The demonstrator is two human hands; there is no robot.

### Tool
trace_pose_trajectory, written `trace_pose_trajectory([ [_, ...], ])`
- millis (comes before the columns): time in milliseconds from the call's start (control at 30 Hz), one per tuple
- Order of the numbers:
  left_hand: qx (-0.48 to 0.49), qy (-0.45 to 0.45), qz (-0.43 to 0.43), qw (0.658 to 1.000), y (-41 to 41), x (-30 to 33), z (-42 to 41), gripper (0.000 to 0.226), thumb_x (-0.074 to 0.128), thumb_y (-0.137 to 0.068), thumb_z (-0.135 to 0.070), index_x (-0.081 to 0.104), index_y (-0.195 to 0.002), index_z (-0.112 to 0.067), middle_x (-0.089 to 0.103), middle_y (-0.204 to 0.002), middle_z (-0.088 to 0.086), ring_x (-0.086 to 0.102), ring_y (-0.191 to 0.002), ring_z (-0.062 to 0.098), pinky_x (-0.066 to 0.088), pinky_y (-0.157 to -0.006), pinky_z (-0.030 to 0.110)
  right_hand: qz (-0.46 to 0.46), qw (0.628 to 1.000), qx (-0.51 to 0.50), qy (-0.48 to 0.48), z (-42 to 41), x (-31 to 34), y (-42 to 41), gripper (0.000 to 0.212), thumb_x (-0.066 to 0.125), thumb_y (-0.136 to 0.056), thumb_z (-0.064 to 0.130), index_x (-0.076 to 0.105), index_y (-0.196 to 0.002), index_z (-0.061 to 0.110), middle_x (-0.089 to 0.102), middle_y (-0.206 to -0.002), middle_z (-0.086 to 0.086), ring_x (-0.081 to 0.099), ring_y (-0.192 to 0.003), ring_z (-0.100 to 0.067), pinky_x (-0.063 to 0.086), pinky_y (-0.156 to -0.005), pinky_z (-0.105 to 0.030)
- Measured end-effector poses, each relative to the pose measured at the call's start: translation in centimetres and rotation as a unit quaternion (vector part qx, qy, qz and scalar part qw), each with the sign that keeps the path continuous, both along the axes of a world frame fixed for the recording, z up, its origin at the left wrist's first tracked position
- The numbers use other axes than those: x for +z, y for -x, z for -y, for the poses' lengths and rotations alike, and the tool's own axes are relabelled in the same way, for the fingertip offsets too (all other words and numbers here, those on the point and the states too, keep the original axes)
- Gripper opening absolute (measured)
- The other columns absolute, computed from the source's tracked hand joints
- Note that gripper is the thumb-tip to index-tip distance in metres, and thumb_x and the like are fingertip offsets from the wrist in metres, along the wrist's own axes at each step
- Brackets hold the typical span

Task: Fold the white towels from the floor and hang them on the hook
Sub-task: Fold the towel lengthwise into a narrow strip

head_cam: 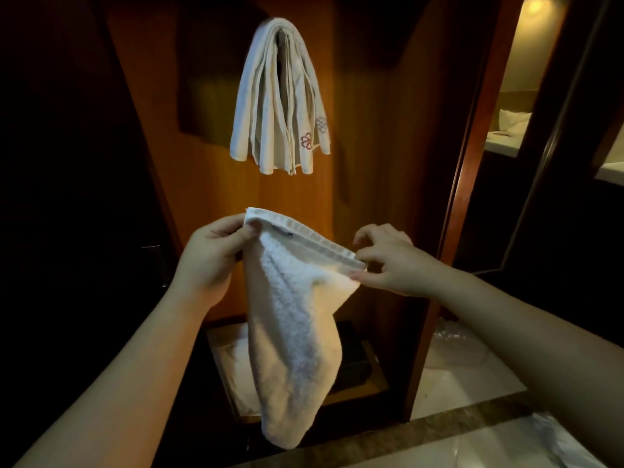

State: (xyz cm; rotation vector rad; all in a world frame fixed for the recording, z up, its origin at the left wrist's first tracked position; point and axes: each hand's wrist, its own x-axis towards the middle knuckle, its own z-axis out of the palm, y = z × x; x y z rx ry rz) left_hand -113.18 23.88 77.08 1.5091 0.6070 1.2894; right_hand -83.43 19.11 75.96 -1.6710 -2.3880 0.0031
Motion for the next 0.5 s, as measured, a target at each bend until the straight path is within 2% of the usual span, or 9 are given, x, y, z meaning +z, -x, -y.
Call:
trace_pose_trajectory([
  [67, 0.022, 0.012, 0.008, 1.000, 0.2, -0.3, -0.1, 0.032, 0.080, -0.075, -0.049, 0.082, -0.098, -0.026, 0.078, -0.099, 0.000, 0.073, -0.090, 0.014, 0.056, -0.071, 0.023, 0.001, 0.998, -0.032, -0.047, -0.4, 0.8, -0.7, 0.028, 0.052, -0.095, 0.055, 0.065, -0.109, 0.035, 0.047, -0.133, 0.007, 0.036, -0.124, -0.012, 0.027, -0.096, -0.032],
  [133, 0.046, 0.025, 0.022, 0.998, 0.2, -0.8, -0.1, 0.019, 0.075, -0.081, -0.037, 0.082, -0.096, -0.028, 0.078, -0.096, -0.001, 0.073, -0.087, 0.013, 0.056, -0.068, 0.022, -0.008, 0.992, -0.061, -0.110, -0.6, 2.1, -1.4, 0.036, 0.051, -0.094, 0.054, 0.066, -0.112, 0.028, 0.057, -0.119, 0.009, 0.047, -0.114, -0.013, 0.030, -0.091, -0.031],
  [200, 0.066, 0.030, 0.039, 0.997, 0.3, -1.1, 0.0, 0.018, 0.073, -0.083, -0.034, 0.082, -0.098, -0.028, 0.078, -0.097, 0.000, 0.074, -0.088, 0.014, 0.056, -0.067, 0.023, -0.082, 0.985, -0.065, -0.140, -0.2, 3.1, -1.1, 0.031, 0.051, -0.091, 0.057, 0.065, -0.102, 0.031, 0.063, -0.102, 0.013, 0.056, -0.096, -0.008, 0.040, -0.078, -0.025],
  [267, 0.081, 0.035, 0.052, 0.995, 0.4, -1.0, 0.1, 0.019, 0.073, -0.083, -0.037, 0.081, -0.098, -0.029, 0.078, -0.098, 0.000, 0.074, -0.089, 0.014, 0.057, -0.067, 0.023, -0.194, 0.974, -0.060, -0.101, 0.3, 3.1, -0.1, 0.015, 0.058, -0.092, 0.053, 0.057, -0.089, 0.038, 0.063, -0.088, 0.013, 0.060, -0.079, -0.005, 0.041, -0.061, -0.020],
  [300, 0.087, 0.038, 0.051, 0.994, 0.5, -0.9, 0.1, 0.019, 0.073, -0.083, -0.036, 0.081, -0.098, -0.029, 0.078, -0.098, -0.001, 0.074, -0.088, 0.013, 0.057, -0.067, 0.023, -0.224, 0.969, -0.060, -0.079, 0.5, 2.9, 0.4, 0.014, 0.061, -0.093, 0.049, 0.053, -0.087, 0.038, 0.063, -0.085, 0.011, 0.060, -0.075, -0.005, 0.040, -0.058, -0.019],
  [400, 0.101, 0.042, 0.034, 0.993, 0.7, -1.2, 0.6, 0.018, 0.070, -0.086, -0.037, 0.081, -0.099, -0.031, 0.078, -0.100, -0.002, 0.073, -0.089, 0.013, 0.059, -0.069, 0.025, -0.260, 0.961, -0.053, -0.074, 0.8, 2.4, 1.0, 0.014, 0.063, -0.096, 0.038, 0.049, -0.090, 0.039, 0.061, -0.085, 0.010, 0.059, -0.073, -0.005, 0.040, -0.057, -0.018],
  [500, 0.081, 0.046, 0.057, 0.994, 0.5, -1.2, 1.5, 0.030, 0.071, -0.083, -0.044, 0.080, -0.105, -0.025, 0.077, -0.104, 0.004, 0.074, -0.093, 0.019, 0.058, -0.069, 0.027, -0.401, 0.909, -0.038, -0.107, 0.9, 2.1, 1.7, 0.020, 0.061, -0.098, 0.029, 0.049, -0.100, 0.044, 0.065, -0.087, 0.011, 0.062, -0.073, 0.003, 0.045, -0.060, -0.009],
])
